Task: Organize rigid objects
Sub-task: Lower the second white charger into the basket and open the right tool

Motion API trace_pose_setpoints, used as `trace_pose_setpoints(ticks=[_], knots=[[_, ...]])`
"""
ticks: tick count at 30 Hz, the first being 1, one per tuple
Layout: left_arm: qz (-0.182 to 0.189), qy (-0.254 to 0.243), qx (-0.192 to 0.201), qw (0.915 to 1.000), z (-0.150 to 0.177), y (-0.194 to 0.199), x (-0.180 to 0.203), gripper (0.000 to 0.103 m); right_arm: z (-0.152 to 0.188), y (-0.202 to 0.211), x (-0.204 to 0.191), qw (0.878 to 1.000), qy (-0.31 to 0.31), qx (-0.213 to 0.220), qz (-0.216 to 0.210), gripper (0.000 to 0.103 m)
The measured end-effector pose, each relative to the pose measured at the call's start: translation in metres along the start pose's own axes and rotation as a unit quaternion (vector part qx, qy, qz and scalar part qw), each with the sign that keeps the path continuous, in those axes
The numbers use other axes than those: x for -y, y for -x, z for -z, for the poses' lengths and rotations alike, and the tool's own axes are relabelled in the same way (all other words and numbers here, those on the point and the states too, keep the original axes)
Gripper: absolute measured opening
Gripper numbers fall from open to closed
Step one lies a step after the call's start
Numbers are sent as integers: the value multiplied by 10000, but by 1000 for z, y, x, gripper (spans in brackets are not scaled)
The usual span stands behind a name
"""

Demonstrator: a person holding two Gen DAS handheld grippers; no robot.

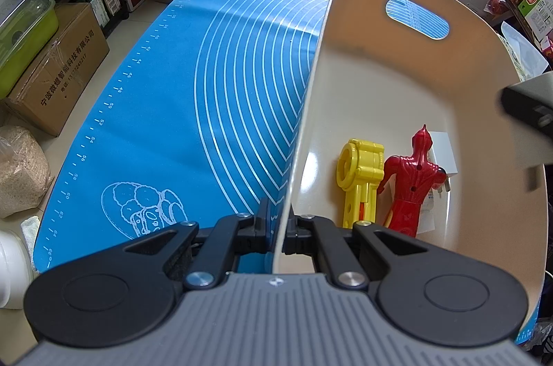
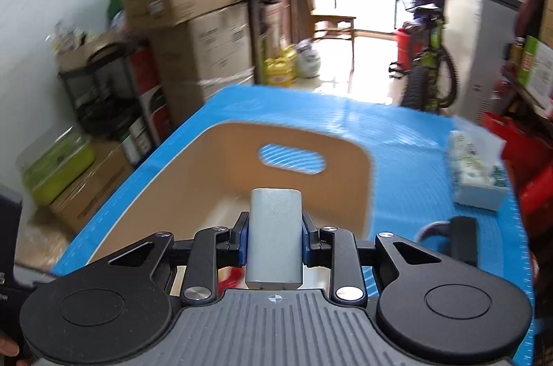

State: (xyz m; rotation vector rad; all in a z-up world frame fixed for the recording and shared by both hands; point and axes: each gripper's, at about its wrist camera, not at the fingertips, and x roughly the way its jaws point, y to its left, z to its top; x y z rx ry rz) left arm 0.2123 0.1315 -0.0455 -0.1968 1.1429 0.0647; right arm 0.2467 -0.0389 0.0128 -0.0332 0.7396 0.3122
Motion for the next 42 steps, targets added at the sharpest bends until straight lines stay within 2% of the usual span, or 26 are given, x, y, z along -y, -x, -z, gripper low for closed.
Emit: trace_pose_setpoints(ticks=[4, 8, 17, 20, 22, 27, 30, 35, 40, 42], knots=[[2, 0, 0, 10000, 0, 0, 0, 7, 11, -17, -22, 9989, 317, -331, -64, 36], [3, 1, -1, 10000, 0, 0, 0, 7, 19, -33, -35, 9968, 534, -597, 44, 36], [-1, -14, 6, 10000, 0, 0, 3, 7, 23, -49, -43, 9899, 766, -1188, 131, 36], [-10, -7, -3, 10000, 1, 0, 3, 7, 22, -45, -40, 9917, 666, -1092, 87, 46], [-12, -6, -4, 10000, 1, 0, 3, 7, 20, -41, -36, 9929, 600, -1025, 47, 58], [-22, -9, -7, 10000, 0, 0, 3, 7, 15, -27, -23, 9962, 363, -795, 4, 69], [-23, -11, -2, 10000, 0, 0, 3, 7, 9, -15, -7, 9981, 93, -582, -186, 75], [-29, -12, -4, 10000, 0, 0, 3, 7, -3, 7, 24, 9995, -218, -227, 77, 79], [-32, -13, -4, 10000, 0, 0, 3, 7, -6, 25, 62, 9982, -343, 77, 476, 90], [-32, -14, -5, 10000, 0, 0, 3, 7, -3, 28, 80, 9967, -423, 88, 691, 91]])
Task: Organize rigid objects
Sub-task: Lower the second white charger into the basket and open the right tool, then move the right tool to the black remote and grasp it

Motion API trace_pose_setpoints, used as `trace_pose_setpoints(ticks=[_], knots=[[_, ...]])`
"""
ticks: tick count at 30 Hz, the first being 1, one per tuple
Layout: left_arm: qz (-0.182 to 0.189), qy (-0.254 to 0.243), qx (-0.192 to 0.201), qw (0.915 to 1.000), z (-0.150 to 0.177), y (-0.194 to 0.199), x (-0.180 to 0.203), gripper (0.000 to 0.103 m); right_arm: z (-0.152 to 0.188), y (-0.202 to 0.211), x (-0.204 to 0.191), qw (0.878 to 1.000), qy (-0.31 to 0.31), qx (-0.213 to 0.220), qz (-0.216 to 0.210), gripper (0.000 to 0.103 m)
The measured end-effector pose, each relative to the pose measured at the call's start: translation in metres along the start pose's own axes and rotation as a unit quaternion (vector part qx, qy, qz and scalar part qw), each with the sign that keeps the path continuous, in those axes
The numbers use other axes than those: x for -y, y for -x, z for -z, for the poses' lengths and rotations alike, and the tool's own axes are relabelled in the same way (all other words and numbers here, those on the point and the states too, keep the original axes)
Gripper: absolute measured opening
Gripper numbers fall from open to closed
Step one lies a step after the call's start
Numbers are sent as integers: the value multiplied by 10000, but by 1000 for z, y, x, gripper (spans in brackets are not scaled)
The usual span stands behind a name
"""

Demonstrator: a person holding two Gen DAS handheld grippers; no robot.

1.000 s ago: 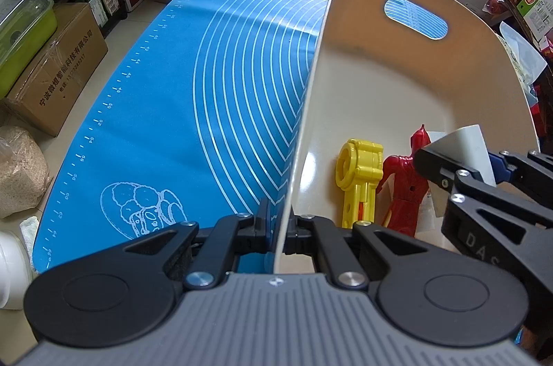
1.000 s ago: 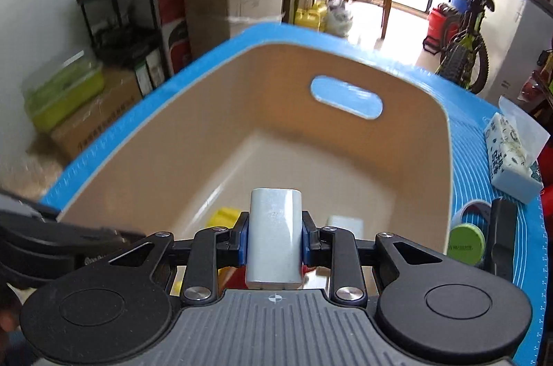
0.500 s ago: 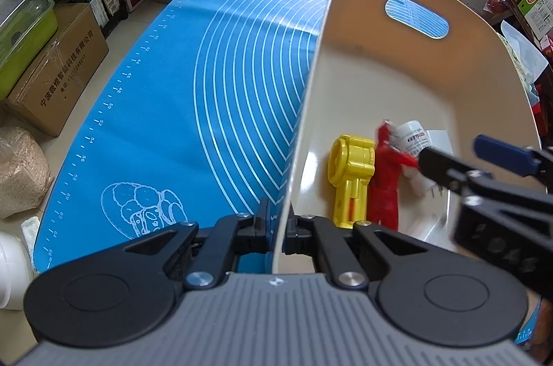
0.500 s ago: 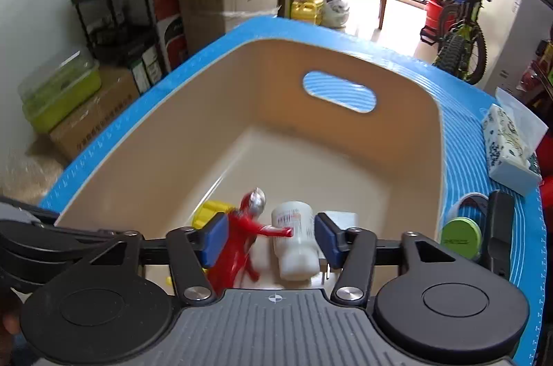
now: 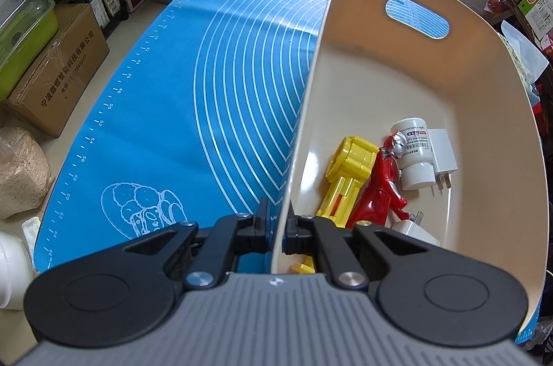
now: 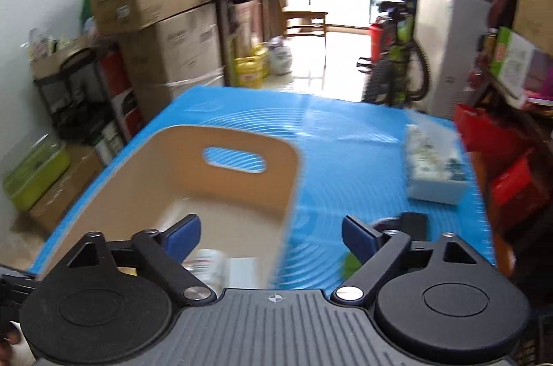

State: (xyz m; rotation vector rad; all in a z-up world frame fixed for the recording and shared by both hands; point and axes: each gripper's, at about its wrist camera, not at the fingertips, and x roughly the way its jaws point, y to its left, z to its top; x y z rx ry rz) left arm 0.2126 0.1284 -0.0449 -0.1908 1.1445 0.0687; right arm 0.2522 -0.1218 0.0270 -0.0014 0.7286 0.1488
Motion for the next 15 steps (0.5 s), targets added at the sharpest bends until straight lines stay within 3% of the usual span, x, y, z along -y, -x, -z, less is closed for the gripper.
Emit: trace_pose_setpoints(ticks=[9, 15], knots=[[-15, 2, -1, 10000, 0, 0, 0, 7, 31, -26, 72, 9966, -478, -182, 650, 93], [-12, 1, -3, 10000, 0, 0, 0, 7, 55, -47, 98, 9921, -593, -444, 1017, 93]])
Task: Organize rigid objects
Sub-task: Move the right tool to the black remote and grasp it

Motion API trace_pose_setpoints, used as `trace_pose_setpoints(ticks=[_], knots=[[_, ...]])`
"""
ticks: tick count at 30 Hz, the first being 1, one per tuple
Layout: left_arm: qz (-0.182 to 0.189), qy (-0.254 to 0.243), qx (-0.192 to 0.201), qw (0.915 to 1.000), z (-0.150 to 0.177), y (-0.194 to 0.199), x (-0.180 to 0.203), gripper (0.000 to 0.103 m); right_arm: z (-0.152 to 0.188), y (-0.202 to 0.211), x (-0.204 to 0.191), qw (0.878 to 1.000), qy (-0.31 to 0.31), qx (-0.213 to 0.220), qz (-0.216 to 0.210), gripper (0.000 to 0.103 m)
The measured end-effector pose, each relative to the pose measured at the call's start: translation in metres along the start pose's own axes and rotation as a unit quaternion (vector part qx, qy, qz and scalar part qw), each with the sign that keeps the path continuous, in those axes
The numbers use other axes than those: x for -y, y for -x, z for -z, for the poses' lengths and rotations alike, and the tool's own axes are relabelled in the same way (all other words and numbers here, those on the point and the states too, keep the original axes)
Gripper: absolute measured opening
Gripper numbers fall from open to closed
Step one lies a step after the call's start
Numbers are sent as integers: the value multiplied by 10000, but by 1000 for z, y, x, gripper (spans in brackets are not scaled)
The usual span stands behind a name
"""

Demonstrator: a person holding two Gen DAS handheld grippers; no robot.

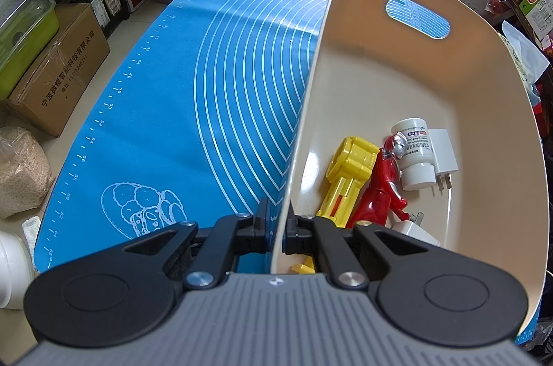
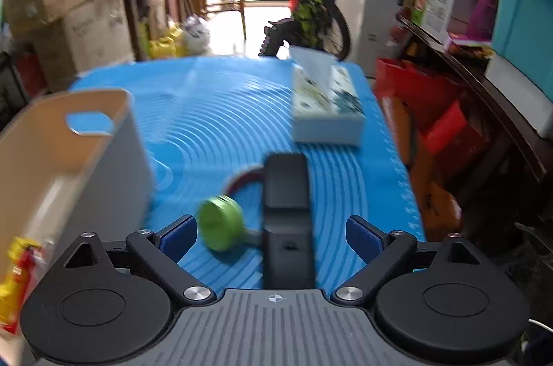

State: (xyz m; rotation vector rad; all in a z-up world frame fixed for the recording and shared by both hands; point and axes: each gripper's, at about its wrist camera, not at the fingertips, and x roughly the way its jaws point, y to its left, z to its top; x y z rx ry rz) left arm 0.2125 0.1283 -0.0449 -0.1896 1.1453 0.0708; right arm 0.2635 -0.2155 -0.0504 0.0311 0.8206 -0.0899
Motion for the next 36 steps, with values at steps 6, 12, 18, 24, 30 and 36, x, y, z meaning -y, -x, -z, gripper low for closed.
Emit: trace_pose_setpoints(ticks=[6, 12, 18, 24, 30, 36], knots=[[3, 7, -1, 10000, 0, 0, 0, 7, 11, -26, 5, 9994, 189, -217, 208, 93], [0, 3, -2, 10000, 0, 0, 0, 7, 16, -46, 3, 9985, 360, -349, 221, 92], [-6, -3, -1, 10000, 0, 0, 0, 7, 16, -59, 4, 9987, 380, -312, 135, 83], [-11, -7, 0, 10000, 0, 0, 0, 7, 14, -68, 4, 9984, 434, -364, 60, 78], [-10, 3, -1, 10000, 0, 1, 0, 7, 16, -63, -1, 9977, 571, -315, -185, 54], [7, 8, -8, 10000, 0, 1, -1, 7, 21, -53, -4, 9983, 556, -124, -77, 54]])
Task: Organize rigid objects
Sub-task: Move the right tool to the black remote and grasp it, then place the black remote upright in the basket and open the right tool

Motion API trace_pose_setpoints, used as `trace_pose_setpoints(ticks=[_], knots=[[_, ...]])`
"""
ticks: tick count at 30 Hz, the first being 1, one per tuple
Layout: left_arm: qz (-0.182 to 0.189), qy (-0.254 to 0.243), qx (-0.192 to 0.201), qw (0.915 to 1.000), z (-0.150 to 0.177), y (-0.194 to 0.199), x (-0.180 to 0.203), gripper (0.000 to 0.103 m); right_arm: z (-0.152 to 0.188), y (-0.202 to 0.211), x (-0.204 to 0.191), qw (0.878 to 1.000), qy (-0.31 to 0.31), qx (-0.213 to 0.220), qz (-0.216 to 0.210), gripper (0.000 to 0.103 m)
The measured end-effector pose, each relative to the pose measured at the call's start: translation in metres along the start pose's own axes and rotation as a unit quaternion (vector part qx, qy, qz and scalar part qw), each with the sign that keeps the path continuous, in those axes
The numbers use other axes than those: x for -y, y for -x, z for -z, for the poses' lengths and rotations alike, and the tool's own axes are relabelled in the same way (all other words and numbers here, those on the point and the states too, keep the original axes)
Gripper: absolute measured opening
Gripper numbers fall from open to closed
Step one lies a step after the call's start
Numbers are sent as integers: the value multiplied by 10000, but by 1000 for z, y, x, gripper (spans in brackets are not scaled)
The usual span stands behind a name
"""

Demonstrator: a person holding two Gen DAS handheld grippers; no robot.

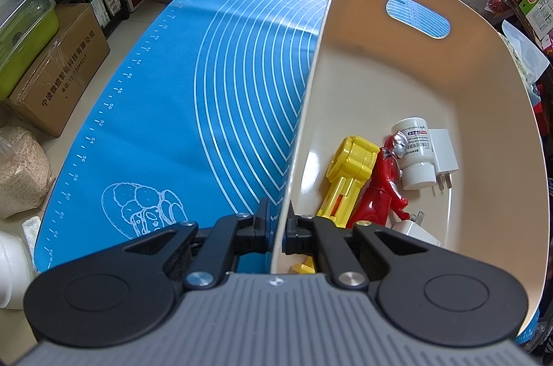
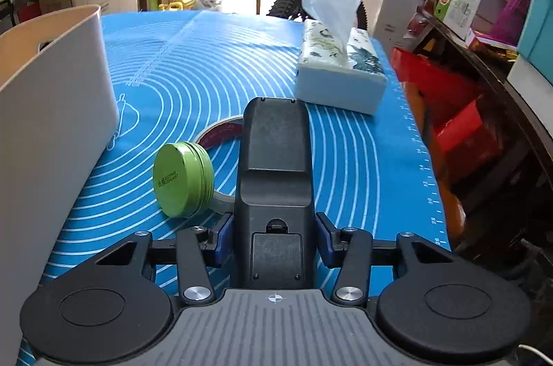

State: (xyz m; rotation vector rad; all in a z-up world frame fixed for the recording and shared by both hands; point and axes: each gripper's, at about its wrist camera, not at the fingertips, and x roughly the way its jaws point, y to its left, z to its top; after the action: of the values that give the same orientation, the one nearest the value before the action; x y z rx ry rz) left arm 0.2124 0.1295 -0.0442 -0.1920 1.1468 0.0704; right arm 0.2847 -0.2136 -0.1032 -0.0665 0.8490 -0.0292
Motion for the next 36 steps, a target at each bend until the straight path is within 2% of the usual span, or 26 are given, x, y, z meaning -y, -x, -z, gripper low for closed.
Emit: trace_pose_setpoints(ticks=[13, 25, 30, 36], knots=[[7, 13, -3, 10000, 0, 0, 0, 7, -22, 59, -4, 9987, -86, 498, -98, 54], [-1, 8, -3, 10000, 0, 0, 0, 7, -67, 130, -67, 9860, 379, 1348, -910, 54], [-25, -1, 3, 10000, 0, 1, -1, 7, -76, 137, -103, 9806, 555, 1359, -1296, 54], [-28, -5, 4, 10000, 0, 1, -1, 7, -75, 126, -148, 9784, 860, 1123, -1507, 54]])
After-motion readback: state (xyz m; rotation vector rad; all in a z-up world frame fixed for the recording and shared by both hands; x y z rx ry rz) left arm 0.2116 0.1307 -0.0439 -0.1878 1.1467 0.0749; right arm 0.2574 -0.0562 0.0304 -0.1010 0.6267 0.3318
